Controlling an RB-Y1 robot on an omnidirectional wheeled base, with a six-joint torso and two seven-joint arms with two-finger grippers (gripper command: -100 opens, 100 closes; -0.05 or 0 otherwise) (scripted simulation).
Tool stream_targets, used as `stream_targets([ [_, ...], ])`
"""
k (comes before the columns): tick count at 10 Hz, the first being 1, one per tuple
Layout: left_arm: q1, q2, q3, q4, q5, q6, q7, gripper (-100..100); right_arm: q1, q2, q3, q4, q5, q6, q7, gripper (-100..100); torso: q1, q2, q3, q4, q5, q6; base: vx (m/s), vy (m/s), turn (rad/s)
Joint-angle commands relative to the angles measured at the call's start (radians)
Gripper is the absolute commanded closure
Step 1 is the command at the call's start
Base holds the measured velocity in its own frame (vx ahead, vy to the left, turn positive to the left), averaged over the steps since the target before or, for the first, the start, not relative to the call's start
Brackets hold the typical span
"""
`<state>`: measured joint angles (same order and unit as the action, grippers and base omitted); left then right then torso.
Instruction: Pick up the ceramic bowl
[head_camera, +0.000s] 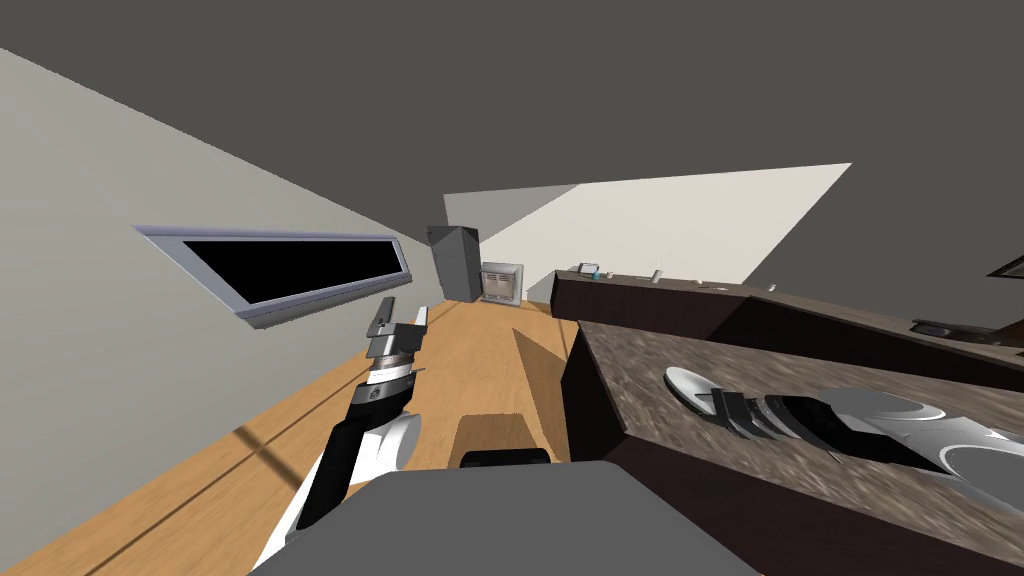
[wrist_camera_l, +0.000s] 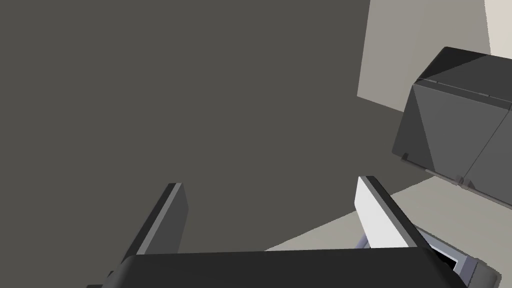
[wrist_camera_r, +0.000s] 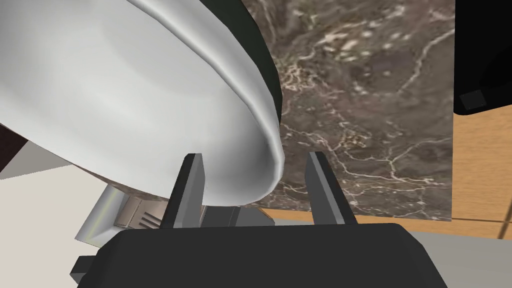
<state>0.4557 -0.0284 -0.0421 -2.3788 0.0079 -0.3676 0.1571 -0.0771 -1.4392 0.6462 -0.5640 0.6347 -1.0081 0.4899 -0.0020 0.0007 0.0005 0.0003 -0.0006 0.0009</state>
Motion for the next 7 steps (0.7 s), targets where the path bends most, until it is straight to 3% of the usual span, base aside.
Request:
stream_targets([
  [1, 0.0, 0.0, 0.0, 0.0, 0.0, 0.0, 0.0, 0, 0.0, 0.0, 0.0, 0.0, 0.0, 0.0, 0.0, 100, 0.0, 0.0, 0.0, 0.0, 0.0, 0.0, 0.0, 0.0, 0.0],
  [4, 0.0, 0.0, 0.0, 0.0, 0.0, 0.0, 0.0, 0, 0.0, 0.0, 0.0, 0.001, 0.0, 0.0, -0.001, 100, 0.0, -0.002, -0.001, 0.0, 0.0, -0.001, 0.0, 0.0, 0.0],
  [5, 0.0, 0.0, 0.0, 0.0, 0.0, 0.0, 0.0, 0, 0.001, 0.0, 0.0, 0.001, -0.001, 0.0, -0.002, 0, 0.0, -0.002, -0.001, 0.0, 0.0, -0.001, 0.0, 0.0, 0.0],
  [6, 0.0, 0.0, 0.0, 0.0, 0.0, 0.0, 0.0, 0, 0.022, -0.016, -0.029, -0.049, 0.02, 0.005, -0.005, 100, 0.0, -0.002, -0.001, 0.0, 0.001, -0.001, 0.091, -0.007, -0.263],
  [7, 0.0, 0.0, 0.0, 0.0, 0.0, 0.0, 0.0, 0, 0.022, -0.016, -0.029, -0.055, 0.02, 0.005, -0.005, 100, 0.0, -0.005, -0.003, -0.001, 0.001, 0.001, 0.118, -0.003, -0.25],
])
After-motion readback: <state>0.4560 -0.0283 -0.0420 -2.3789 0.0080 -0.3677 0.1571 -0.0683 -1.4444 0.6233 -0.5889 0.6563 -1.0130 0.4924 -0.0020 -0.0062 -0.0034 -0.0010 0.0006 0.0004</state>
